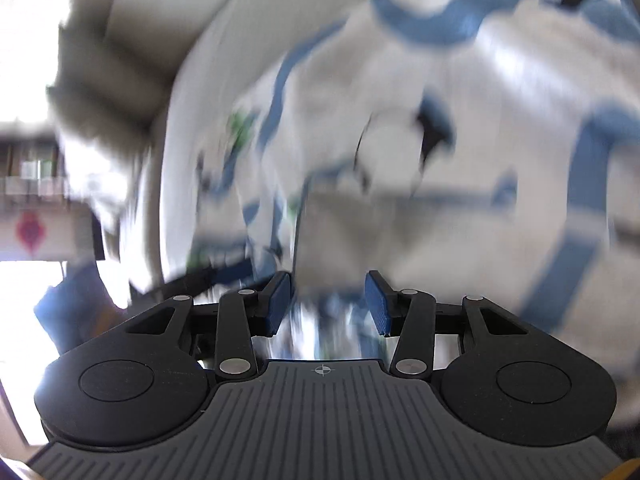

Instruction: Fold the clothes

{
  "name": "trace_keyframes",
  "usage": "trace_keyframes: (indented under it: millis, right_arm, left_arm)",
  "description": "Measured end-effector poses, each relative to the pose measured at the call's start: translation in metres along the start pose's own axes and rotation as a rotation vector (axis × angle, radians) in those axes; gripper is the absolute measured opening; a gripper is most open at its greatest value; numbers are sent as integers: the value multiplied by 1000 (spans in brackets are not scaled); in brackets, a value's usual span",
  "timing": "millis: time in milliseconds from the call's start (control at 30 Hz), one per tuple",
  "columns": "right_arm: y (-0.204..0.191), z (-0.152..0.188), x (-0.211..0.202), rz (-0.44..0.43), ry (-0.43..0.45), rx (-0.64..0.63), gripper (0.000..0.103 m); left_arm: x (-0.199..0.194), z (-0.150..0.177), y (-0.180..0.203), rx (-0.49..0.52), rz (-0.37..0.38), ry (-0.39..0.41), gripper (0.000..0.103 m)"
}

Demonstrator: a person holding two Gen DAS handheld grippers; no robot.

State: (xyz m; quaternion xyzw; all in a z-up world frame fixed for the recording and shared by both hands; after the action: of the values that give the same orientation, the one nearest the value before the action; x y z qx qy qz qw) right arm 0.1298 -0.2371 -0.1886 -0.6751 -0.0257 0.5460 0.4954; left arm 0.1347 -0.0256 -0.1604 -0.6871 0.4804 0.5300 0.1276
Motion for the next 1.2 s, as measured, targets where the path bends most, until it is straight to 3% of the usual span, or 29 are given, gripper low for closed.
trace_keyframes:
  millis: [100,167,267,367,400,500,533,667,767,867,967,1033,1133,1200]
  right_arm:
    - [4,47,-8,51,-110,-73,49]
    - [4,63,-19,63,-112,-104,49]
    - [-7,51,-47,10,50,-119,49]
    - [-11,15,-62,19,254,-91,49]
    - [-8,0,-61,55,304,-67,49]
    - [11,-33,-45,131,360,17,48]
    - [16,-41,-36,136,360,46,48]
    - [30,-44,-18,112,308,100,44]
    - [23,-5,-11,43,135,76,51]
    - [22,48,-3,50,-50,31,52]
    - [19,85,-8,50,-107,-11,53]
    - [10,83,-22,16,-26,-42,53]
    - [-8,59,-36,-29,177,-67,52]
    - [-19,42,-26,-5,277,-95,51]
  left_arm:
    - [-13,46,22,93,-11,-80,48]
    - [-26,57,31,133,-49,-58,49]
    - [-49,39,31,84,-65,75,52]
    - [-56,5,20,-30,-112,229,63]
    - [-56,-5,15,-78,-147,270,61]
    - [-53,-24,10,-184,-176,357,61]
    - [-53,-24,12,-198,-146,363,61]
    - [-43,-9,35,-128,32,268,62]
    - [-30,17,56,-38,59,191,63]
    - [-21,39,61,-36,60,150,63]
    - [-20,50,57,-76,53,165,63]
    - [-24,55,53,-109,53,187,63]
    - [-29,53,46,-147,20,229,63]
    - [-37,52,41,-160,-26,259,63]
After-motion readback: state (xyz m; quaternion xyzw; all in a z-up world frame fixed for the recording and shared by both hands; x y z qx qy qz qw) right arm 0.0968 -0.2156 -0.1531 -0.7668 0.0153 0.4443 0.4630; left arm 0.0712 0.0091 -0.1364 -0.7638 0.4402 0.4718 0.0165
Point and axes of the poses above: each gripper's, at about its wrist camera, not at the fingertips, and x roughly the way its jaws point, y to its right, z to its underside, the point moved 8 cm from there along x, roughly the way its jaws point, and after that the axes turned 6 degrees about x, right-handed, at the moved point
